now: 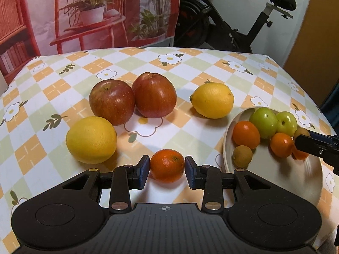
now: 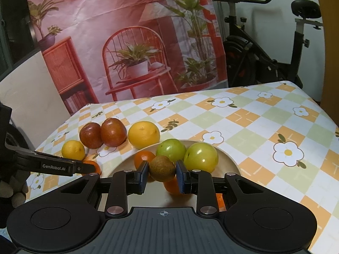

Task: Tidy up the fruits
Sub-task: 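Carry the right gripper's kiwi over the plate while the left gripper carries its mandarin there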

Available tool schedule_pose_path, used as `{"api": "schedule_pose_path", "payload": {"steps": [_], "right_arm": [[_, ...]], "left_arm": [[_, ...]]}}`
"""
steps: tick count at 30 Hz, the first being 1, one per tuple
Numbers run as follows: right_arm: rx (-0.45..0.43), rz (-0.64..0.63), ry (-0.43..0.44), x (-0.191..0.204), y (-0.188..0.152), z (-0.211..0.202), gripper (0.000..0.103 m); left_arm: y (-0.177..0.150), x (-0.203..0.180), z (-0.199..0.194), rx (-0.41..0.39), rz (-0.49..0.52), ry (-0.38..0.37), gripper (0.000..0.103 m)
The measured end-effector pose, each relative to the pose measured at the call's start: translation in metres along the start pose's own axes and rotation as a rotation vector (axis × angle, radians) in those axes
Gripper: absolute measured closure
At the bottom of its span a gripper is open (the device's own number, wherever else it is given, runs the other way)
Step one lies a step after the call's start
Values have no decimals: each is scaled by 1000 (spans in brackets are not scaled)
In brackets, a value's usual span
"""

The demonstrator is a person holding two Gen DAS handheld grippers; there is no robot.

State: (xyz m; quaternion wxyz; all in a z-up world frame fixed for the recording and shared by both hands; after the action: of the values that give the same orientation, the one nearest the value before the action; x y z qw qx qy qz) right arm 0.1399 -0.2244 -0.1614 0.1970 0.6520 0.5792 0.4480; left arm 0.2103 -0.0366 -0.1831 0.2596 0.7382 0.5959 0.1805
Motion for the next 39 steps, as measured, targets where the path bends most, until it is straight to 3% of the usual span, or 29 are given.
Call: {"api": "schedule_pose_path", "payload": {"steps": [8, 19, 29, 39], "right_arm": [[0, 1, -8, 0, -1, -1, 77], [-2, 1, -17, -4, -4, -5, 77], [-9, 14, -49, -17, -6, -15, 77], [-7, 22, -73, -24, -10, -27, 77]], "left_arm": [[-5, 0, 4, 18, 6, 3, 62], [-3, -4, -6, -30, 18, -17, 63], [3, -49, -29, -125, 149, -145, 63], [-16, -81, -20, -74, 248, -251, 63]]}}
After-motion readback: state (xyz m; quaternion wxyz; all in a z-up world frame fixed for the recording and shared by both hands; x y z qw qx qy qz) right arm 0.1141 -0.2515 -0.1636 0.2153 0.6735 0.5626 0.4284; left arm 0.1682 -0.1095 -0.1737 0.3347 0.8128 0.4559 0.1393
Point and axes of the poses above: each gripper's, at about its wrist camera, not at the fingertips, and z roughly the way its jaws point, x to its left, y to its top, the point moved 7 cm from there along z, roughly the way its jaws point, and after that the axes turned 1 degree about y, right-handed, at the moved point
